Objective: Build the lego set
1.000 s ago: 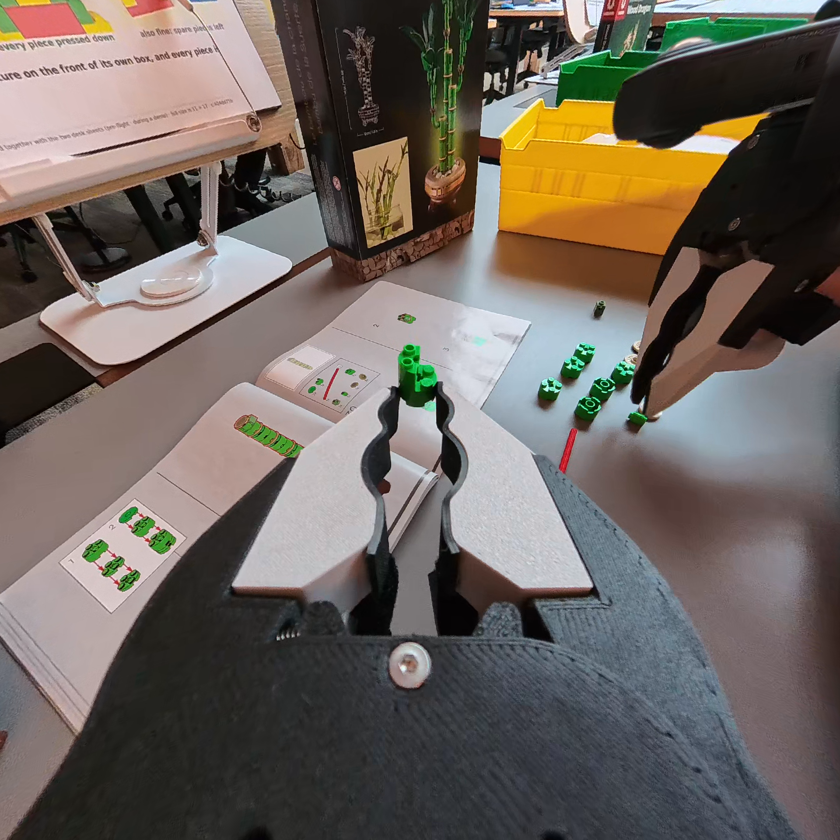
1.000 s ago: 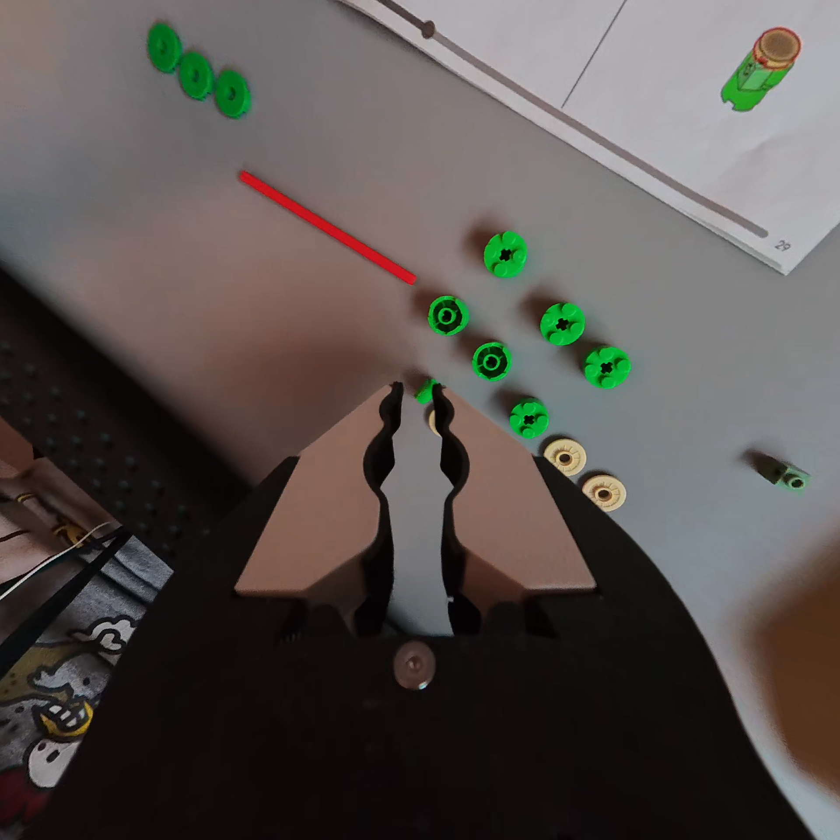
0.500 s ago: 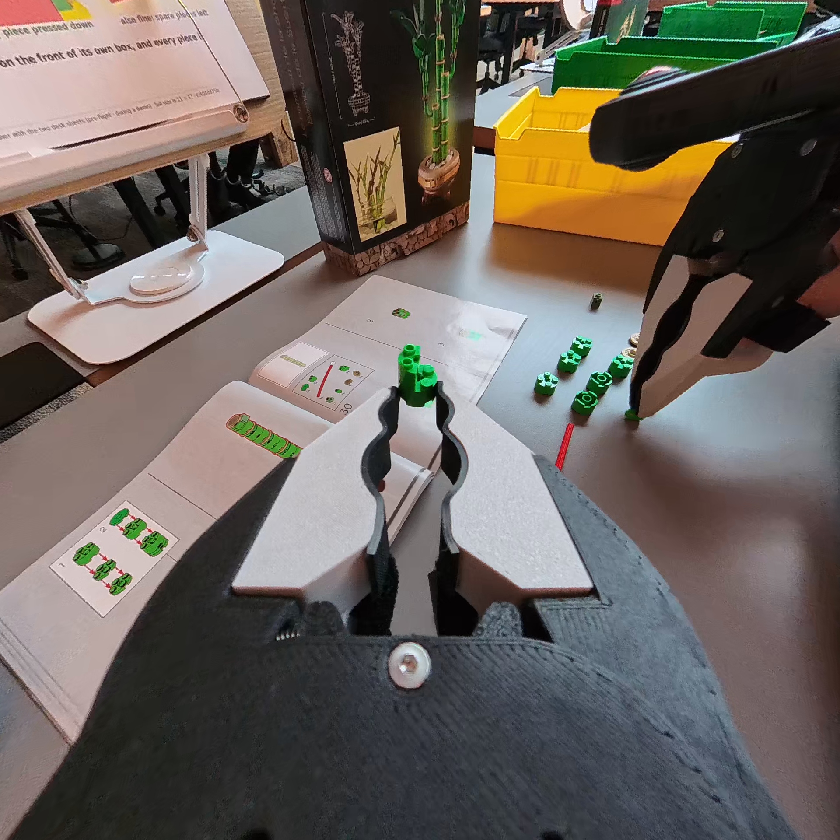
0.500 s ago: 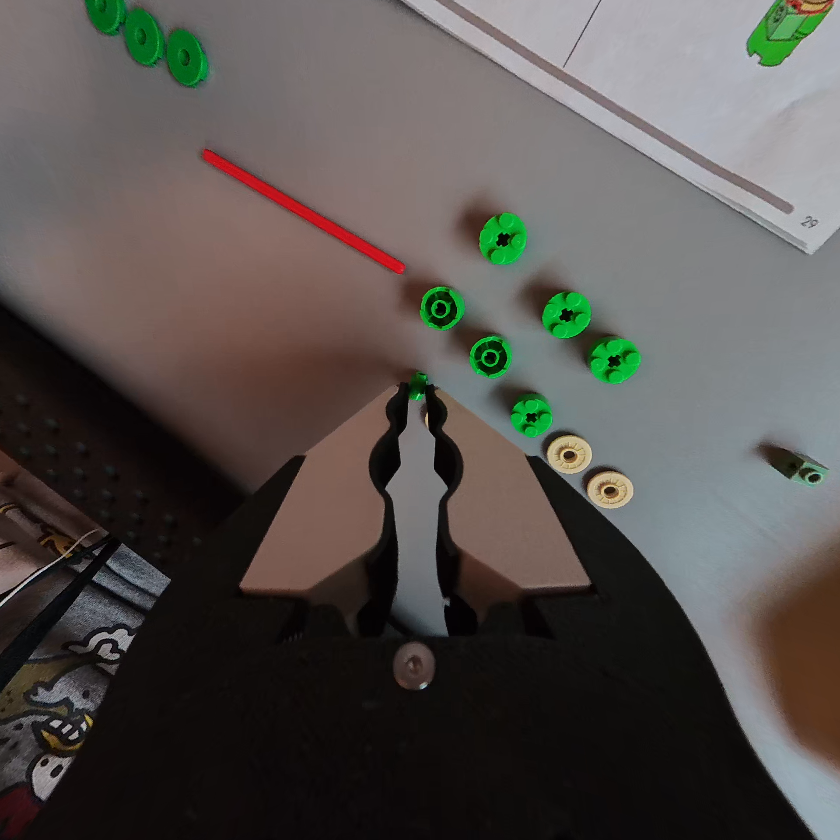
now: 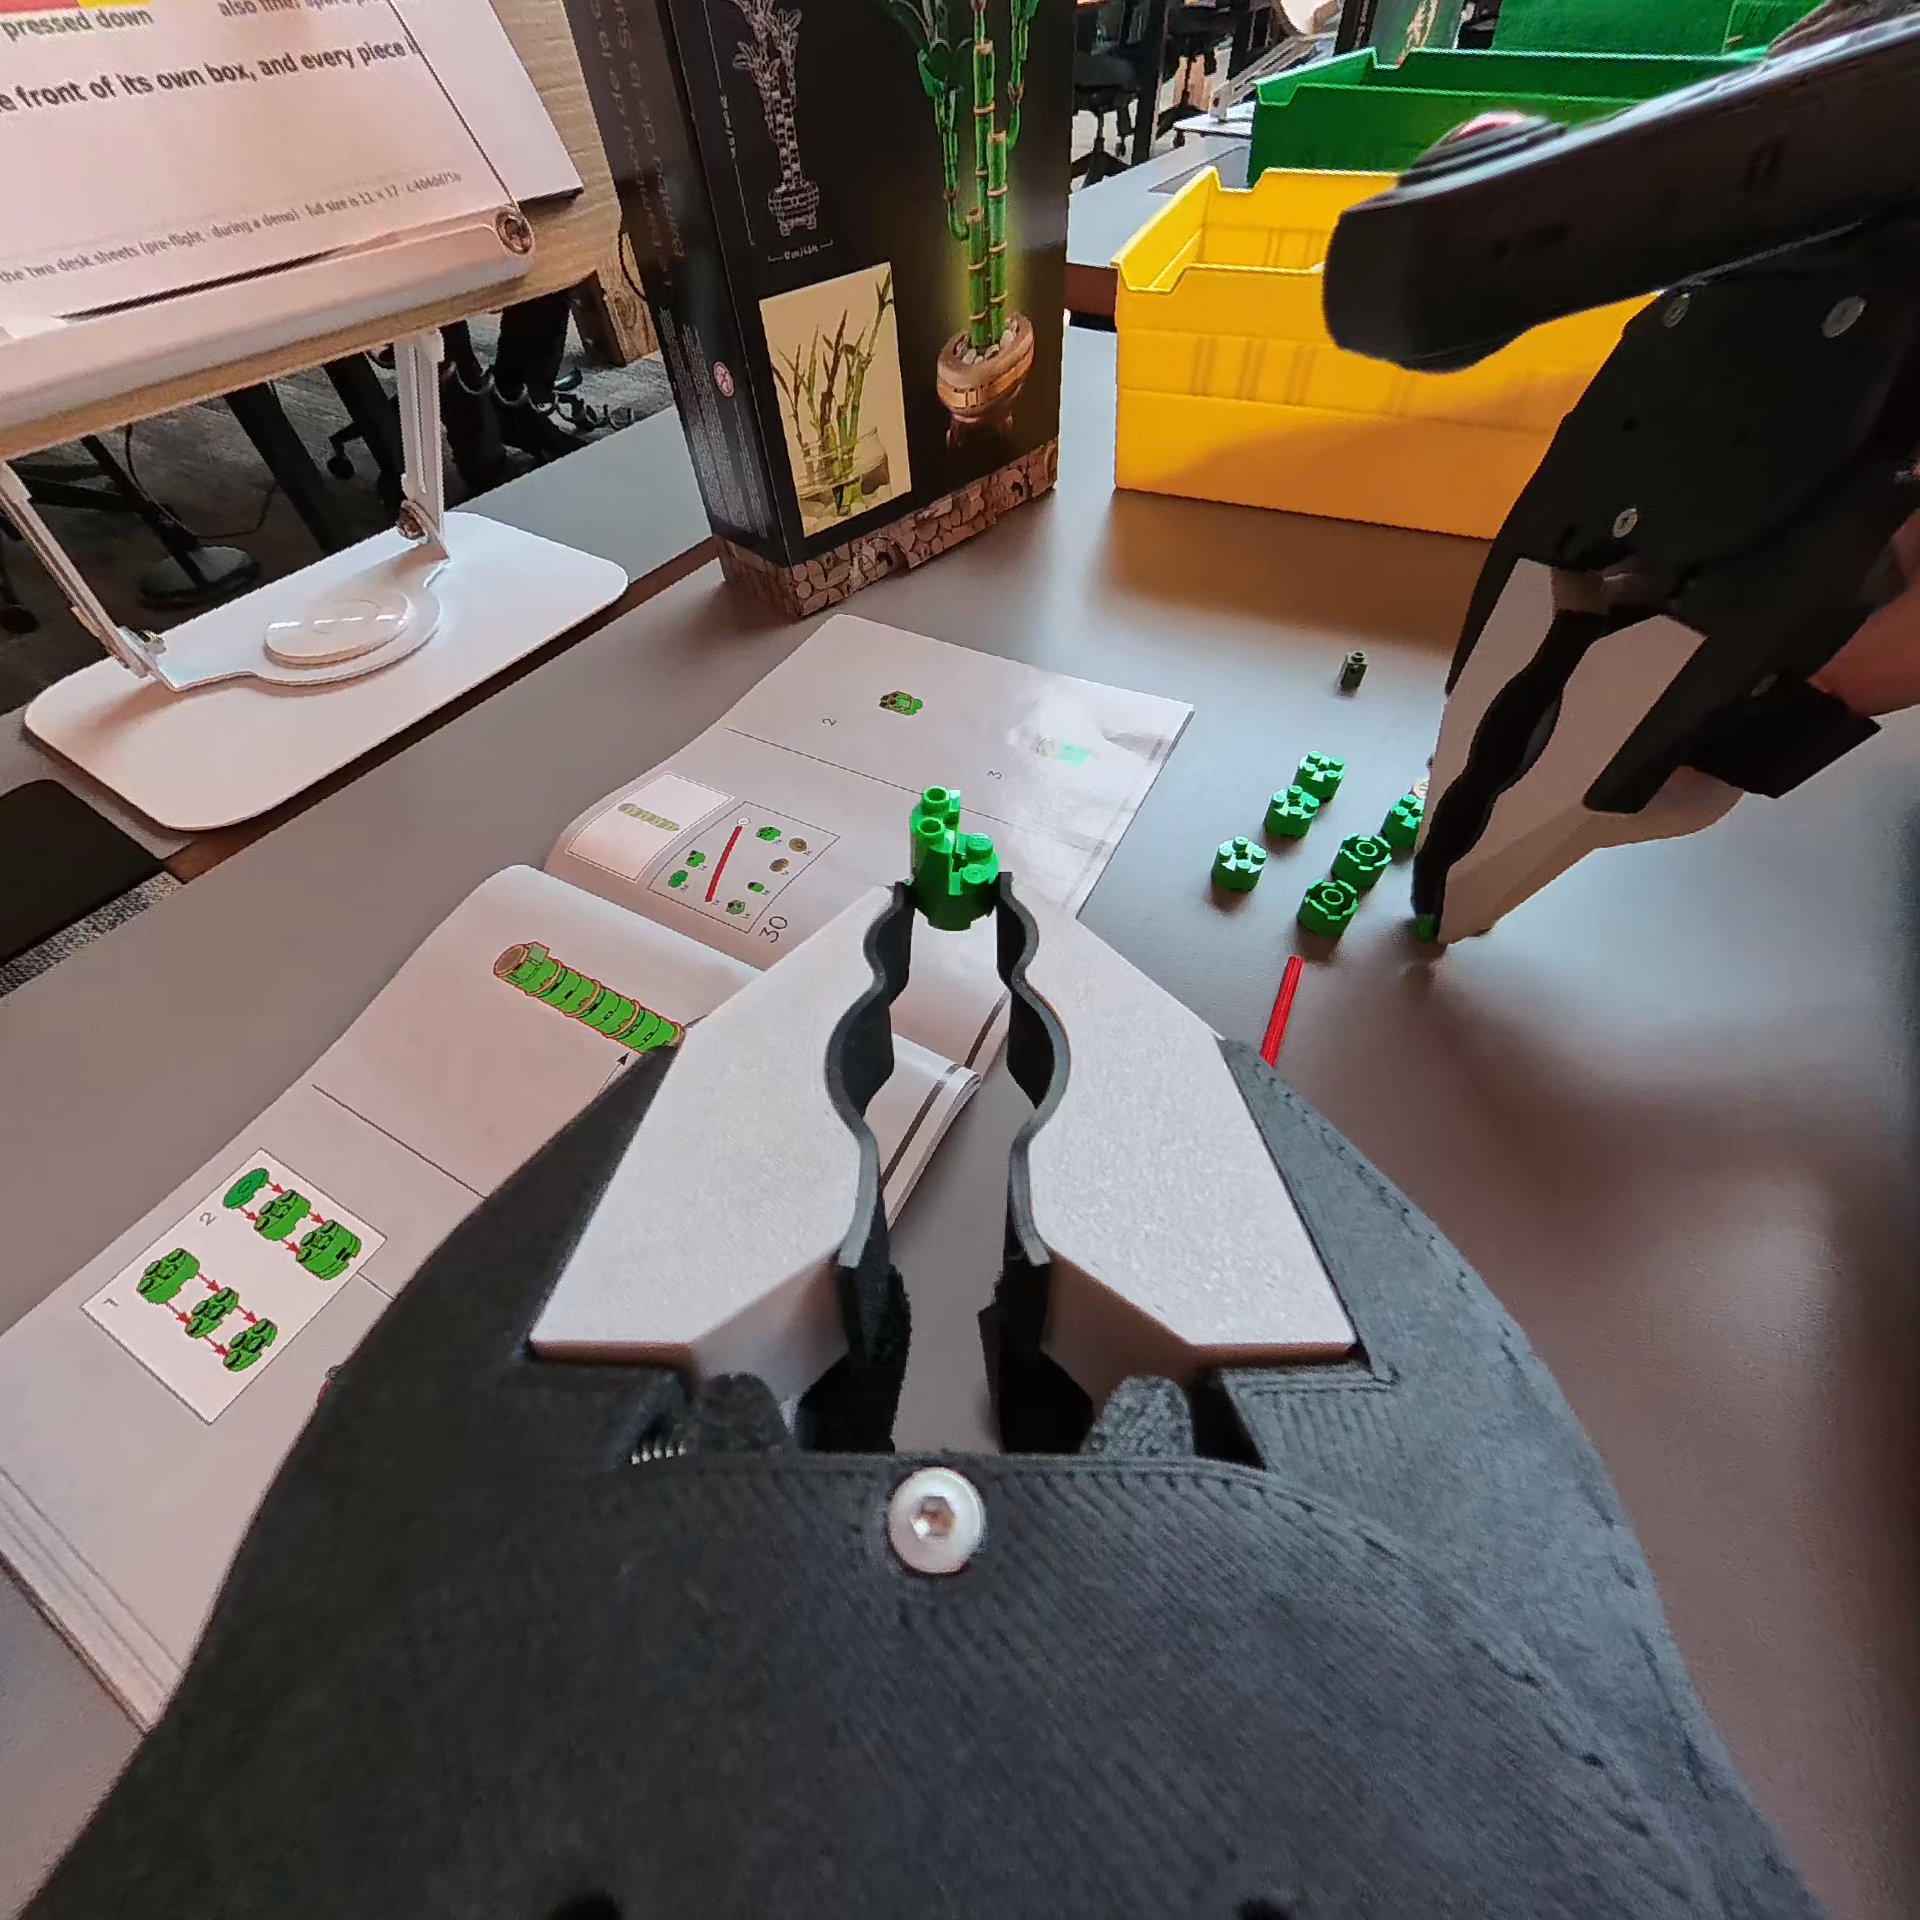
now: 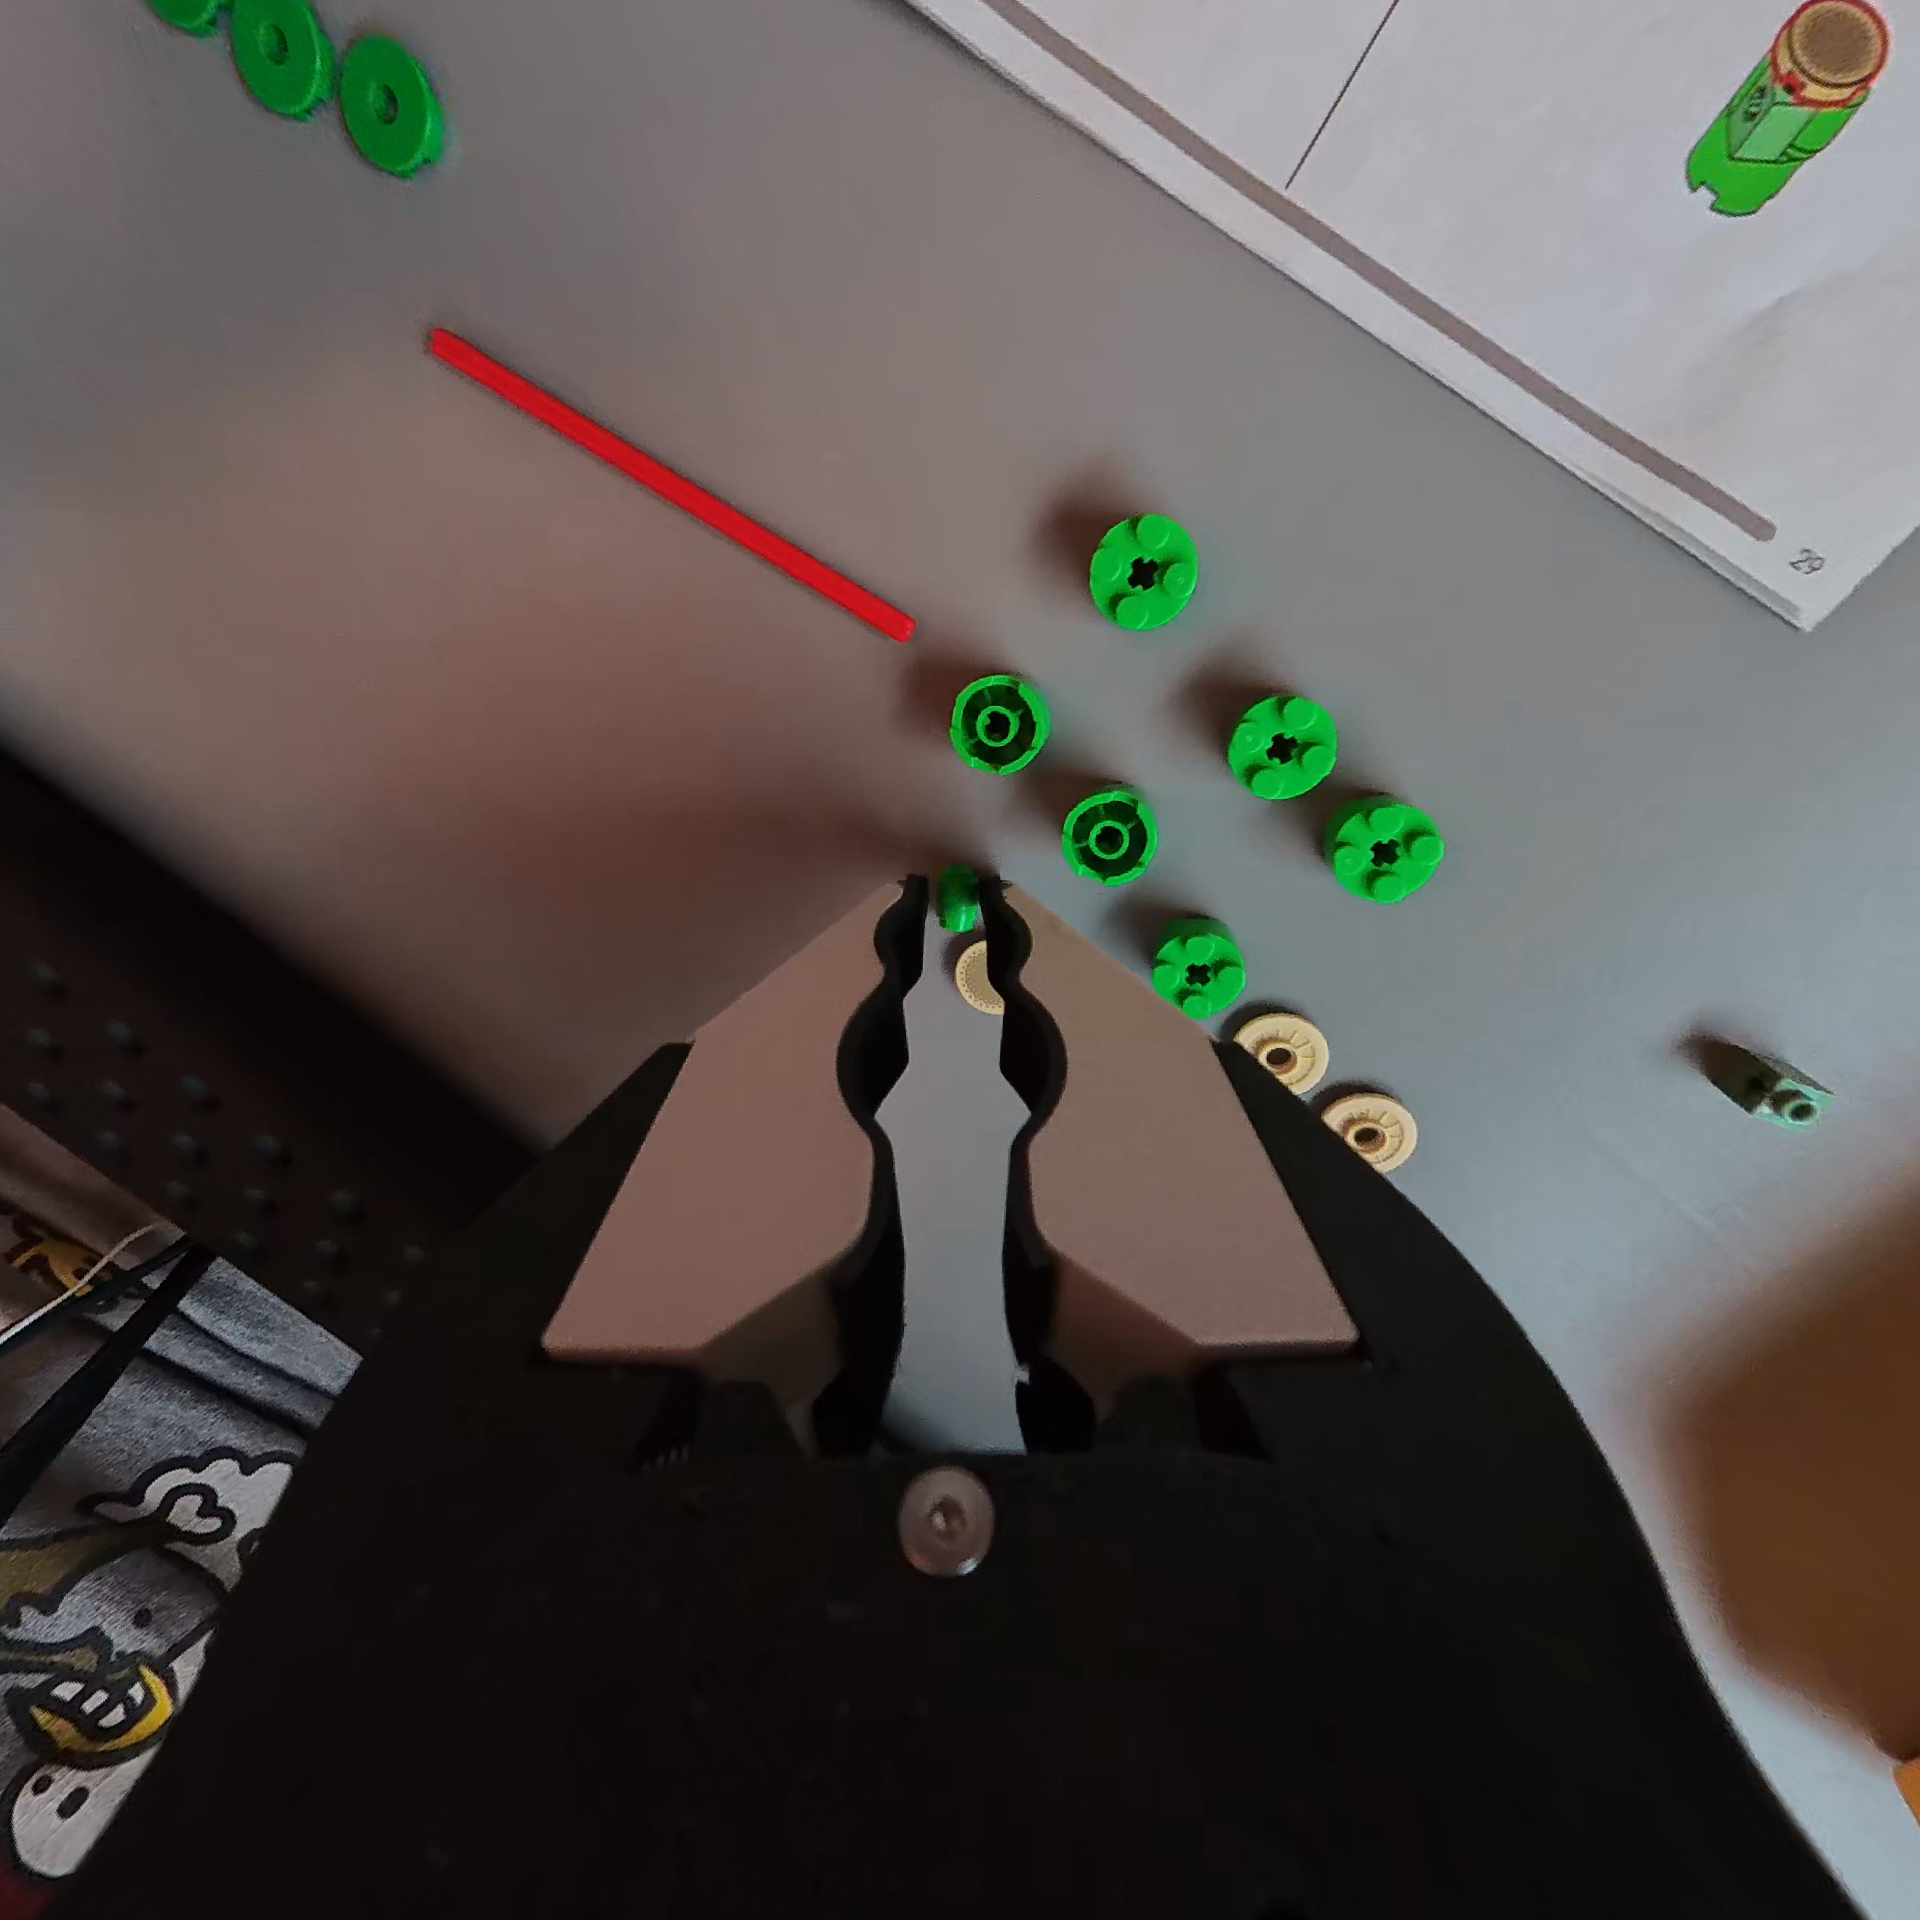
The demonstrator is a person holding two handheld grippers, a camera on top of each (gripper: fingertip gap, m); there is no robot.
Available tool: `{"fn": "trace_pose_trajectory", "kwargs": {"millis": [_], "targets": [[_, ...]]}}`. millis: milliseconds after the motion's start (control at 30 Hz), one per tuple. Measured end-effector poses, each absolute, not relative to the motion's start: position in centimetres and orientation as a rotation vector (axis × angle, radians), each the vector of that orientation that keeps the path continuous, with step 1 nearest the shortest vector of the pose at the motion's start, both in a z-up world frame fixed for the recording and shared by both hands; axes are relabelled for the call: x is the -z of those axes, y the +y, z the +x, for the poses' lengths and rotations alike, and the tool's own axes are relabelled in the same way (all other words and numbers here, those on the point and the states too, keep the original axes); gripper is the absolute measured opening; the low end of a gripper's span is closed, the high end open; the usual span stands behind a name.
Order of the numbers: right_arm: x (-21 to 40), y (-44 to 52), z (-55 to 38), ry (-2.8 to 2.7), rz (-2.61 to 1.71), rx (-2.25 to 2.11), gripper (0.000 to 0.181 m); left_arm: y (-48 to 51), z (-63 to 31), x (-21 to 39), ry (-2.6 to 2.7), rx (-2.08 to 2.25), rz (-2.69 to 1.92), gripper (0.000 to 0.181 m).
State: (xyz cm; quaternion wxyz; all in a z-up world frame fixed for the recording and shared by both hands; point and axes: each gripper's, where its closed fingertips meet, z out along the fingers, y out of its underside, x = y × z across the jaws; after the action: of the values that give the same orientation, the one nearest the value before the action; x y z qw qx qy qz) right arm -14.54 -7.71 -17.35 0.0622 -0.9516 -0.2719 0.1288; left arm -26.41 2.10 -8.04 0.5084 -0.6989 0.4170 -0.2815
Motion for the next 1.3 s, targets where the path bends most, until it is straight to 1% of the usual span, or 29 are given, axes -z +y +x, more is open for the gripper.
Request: {"fn": "trace_pose_trajectory", "kwargs": {"millis": [33, 267, 400, 500, 567, 667, 733, 867, 1067, 1300], "targets": [[17.5, -7.8, -14.5, -0.830, -2.881, -0.387, 0.008, 2.1, -26.4, 8.0, 1.006, 0.679, -1.683, 0.014], [17.5, -8.1, -14.5, -0.899, -2.868, -0.379, 0.006, 1.8, -26.2, 8.2, 1.019, 0.692, -1.686, 0.014], [15.8, -7.7, -15.5, -0.906, -2.757, -0.590, 0.007, 1.2, -25.6, 8.3, 1.013, 0.773, -1.696, 0.014], [11.2, -5.5, -17.3, -0.815, -2.457, -0.887, 0.006, 0.4, -24.6, 8.0, 0.975, 0.928, -1.701, 0.014], [6.2, -3.4, -18.3, -0.738, -2.126, -1.076, 0.006, -0.3, -23.9, 7.8, 0.943, 1.042, -1.707, 0.015], [-0.3, -1.7, -17.9, -0.603, -1.633, -1.193, 0.006, -1.1, -23.1, 7.4, 0.920, 1.160, -1.698, 0.014], [-1.9, -1.5, -17.3, -0.521, -1.503, -1.253, 0.006, -1.4, -22.8, 7.2, 0.916, 1.190, -1.686, 0.014], [-2.4, -1.4, -17.6, -0.457, -1.439, -1.302, 0.006, -1.7, -22.6, 6.8, 0.913, 1.194, -1.668, 0.014], [1.2, -1.8, -22.0, -0.565, -1.562, -1.314, 0.006, -2.4, -22.1, 6.4, 0.893, 1.270, -1.658, 0.014], [2.8, -1.7, -23.2, -0.631, -1.589, -1.251, 0.006, -2.3, -22.6, 5.6, 0.829, 1.355, -1.661, 0.014]]}}
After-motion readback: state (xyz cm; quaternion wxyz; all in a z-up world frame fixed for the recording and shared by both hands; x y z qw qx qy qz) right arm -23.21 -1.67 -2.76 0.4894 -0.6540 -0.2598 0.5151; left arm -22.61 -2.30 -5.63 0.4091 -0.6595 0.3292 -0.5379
